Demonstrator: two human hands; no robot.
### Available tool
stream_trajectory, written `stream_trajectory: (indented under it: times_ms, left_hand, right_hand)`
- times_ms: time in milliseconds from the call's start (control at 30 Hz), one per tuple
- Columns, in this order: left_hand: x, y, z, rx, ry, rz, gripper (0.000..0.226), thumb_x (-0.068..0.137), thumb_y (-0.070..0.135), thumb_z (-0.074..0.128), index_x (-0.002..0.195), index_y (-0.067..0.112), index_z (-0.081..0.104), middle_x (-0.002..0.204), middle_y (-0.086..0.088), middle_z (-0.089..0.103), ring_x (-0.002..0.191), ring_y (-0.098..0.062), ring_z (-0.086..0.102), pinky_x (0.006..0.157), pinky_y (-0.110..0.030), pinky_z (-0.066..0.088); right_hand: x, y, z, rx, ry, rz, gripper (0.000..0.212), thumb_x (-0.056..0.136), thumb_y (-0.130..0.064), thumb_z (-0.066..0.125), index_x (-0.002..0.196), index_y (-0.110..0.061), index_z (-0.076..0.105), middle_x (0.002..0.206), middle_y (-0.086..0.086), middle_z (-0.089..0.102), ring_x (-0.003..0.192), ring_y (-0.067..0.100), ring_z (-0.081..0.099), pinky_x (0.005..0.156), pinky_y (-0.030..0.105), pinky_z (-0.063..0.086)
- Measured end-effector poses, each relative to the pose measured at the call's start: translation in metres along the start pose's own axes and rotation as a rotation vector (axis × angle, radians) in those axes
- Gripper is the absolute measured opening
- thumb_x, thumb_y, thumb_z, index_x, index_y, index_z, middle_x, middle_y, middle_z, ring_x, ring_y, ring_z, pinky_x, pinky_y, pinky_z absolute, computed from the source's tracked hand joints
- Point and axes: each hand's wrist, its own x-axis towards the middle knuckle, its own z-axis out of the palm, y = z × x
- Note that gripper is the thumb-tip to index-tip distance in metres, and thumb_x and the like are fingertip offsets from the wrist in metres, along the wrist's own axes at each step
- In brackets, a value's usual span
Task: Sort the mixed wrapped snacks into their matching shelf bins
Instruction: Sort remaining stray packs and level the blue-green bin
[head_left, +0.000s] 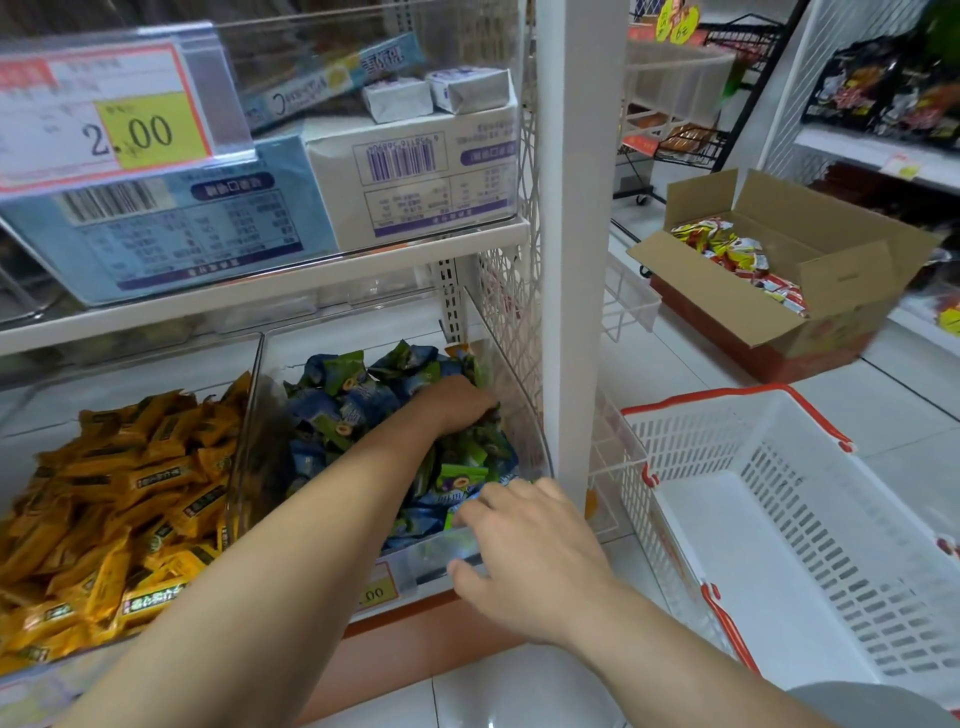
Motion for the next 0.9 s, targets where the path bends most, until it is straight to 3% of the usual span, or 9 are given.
stream_trajectory:
  times_ms: [100, 167, 233, 400, 500, 567, 633, 800, 900]
  left_hand:
    - [0.003, 0.009, 0.0, -0.059, -0.027, -0.026, 0.047, 0.102, 0.035, 0.047, 0.129, -0.003, 0.055, 0.121, -0.02, 0.059, 0.104, -0.028, 0.057, 0.075, -0.028, 0.039]
    - [0.003, 0.006, 0.003, -0.076, -0.033, -0.006, 0.037, 0.101, 0.031, 0.05, 0.104, -0.003, 0.064, 0.107, -0.023, 0.063, 0.099, -0.03, 0.06, 0.065, -0.028, 0.038]
    - [0.002, 0.001, 0.008, -0.112, -0.022, 0.016, 0.03, 0.097, 0.03, 0.058, 0.074, 0.01, 0.057, 0.083, -0.011, 0.059, 0.082, -0.023, 0.058, 0.056, -0.025, 0.037]
    - [-0.003, -0.014, 0.017, -0.24, -0.045, 0.014, 0.035, 0.084, 0.022, 0.077, 0.064, 0.018, 0.048, 0.065, 0.003, 0.052, 0.064, -0.01, 0.049, 0.048, -0.013, 0.039]
    - [-0.008, -0.022, 0.014, -0.252, -0.069, 0.017, 0.023, 0.083, 0.024, 0.078, 0.083, 0.008, 0.06, 0.086, -0.006, 0.064, 0.083, -0.018, 0.06, 0.075, -0.027, 0.048]
    - [-0.011, -0.023, 0.011, -0.288, -0.098, 0.024, 0.033, 0.084, 0.032, 0.078, 0.099, 0.005, 0.066, 0.104, -0.008, 0.068, 0.101, -0.022, 0.062, 0.09, -0.032, 0.049]
    - [-0.012, -0.021, 0.013, -0.318, -0.123, 0.024, 0.045, 0.082, 0.042, 0.078, 0.105, 0.006, 0.066, 0.111, -0.007, 0.066, 0.106, -0.022, 0.061, 0.098, -0.035, 0.048]
    - [-0.013, -0.017, 0.014, -0.435, -0.104, 0.036, 0.055, 0.082, 0.041, 0.079, 0.124, 0.01, 0.062, 0.122, -0.008, 0.064, 0.115, -0.023, 0.059, 0.107, -0.041, 0.045]
    - [-0.015, -0.017, 0.009, -0.492, -0.011, 0.06, 0.037, 0.086, 0.029, 0.077, 0.115, 0.009, 0.067, 0.113, -0.008, 0.069, 0.107, -0.021, 0.063, 0.093, -0.032, 0.049]
  right_hand:
    - [0.0, 0.001, -0.001, -0.001, -0.002, -0.004, 0.045, 0.092, -0.053, 0.042, 0.119, -0.022, 0.06, 0.109, 0.001, 0.06, 0.105, 0.025, 0.052, 0.091, 0.039, 0.031]
    - [0.0, 0.002, -0.002, 0.0, 0.001, -0.007, 0.044, 0.091, -0.052, 0.043, 0.118, -0.022, 0.06, 0.108, 0.001, 0.06, 0.104, 0.026, 0.052, 0.091, 0.04, 0.032]
    - [0.0, 0.002, -0.003, -0.003, 0.003, -0.008, 0.043, 0.091, -0.052, 0.043, 0.116, -0.021, 0.061, 0.107, 0.001, 0.06, 0.103, 0.025, 0.051, 0.091, 0.04, 0.032]
    - [0.0, 0.002, -0.003, 0.012, -0.029, -0.015, 0.039, 0.092, -0.05, 0.043, 0.112, -0.021, 0.06, 0.105, 0.001, 0.058, 0.102, 0.025, 0.051, 0.089, 0.04, 0.031]
    - [-0.001, 0.003, -0.004, 0.005, -0.054, -0.034, 0.04, 0.091, -0.051, 0.044, 0.114, -0.021, 0.058, 0.108, 0.001, 0.056, 0.104, 0.024, 0.049, 0.091, 0.04, 0.031]
    - [-0.001, 0.003, -0.005, -0.003, -0.059, -0.041, 0.041, 0.091, -0.051, 0.044, 0.116, -0.021, 0.056, 0.11, 0.001, 0.055, 0.105, 0.024, 0.048, 0.092, 0.04, 0.031]
    - [-0.002, 0.003, -0.006, -0.007, -0.06, -0.042, 0.041, 0.091, -0.051, 0.045, 0.117, -0.021, 0.056, 0.11, 0.001, 0.055, 0.105, 0.024, 0.048, 0.093, 0.04, 0.031]
    - [0.0, 0.002, -0.007, -0.011, -0.077, -0.032, 0.042, 0.092, -0.052, 0.044, 0.119, -0.022, 0.056, 0.111, 0.001, 0.055, 0.106, 0.024, 0.049, 0.094, 0.04, 0.031]
    - [0.001, 0.002, -0.006, -0.013, -0.081, -0.03, 0.042, 0.092, -0.052, 0.044, 0.118, -0.022, 0.057, 0.11, 0.0, 0.055, 0.105, 0.023, 0.05, 0.093, 0.04, 0.032]
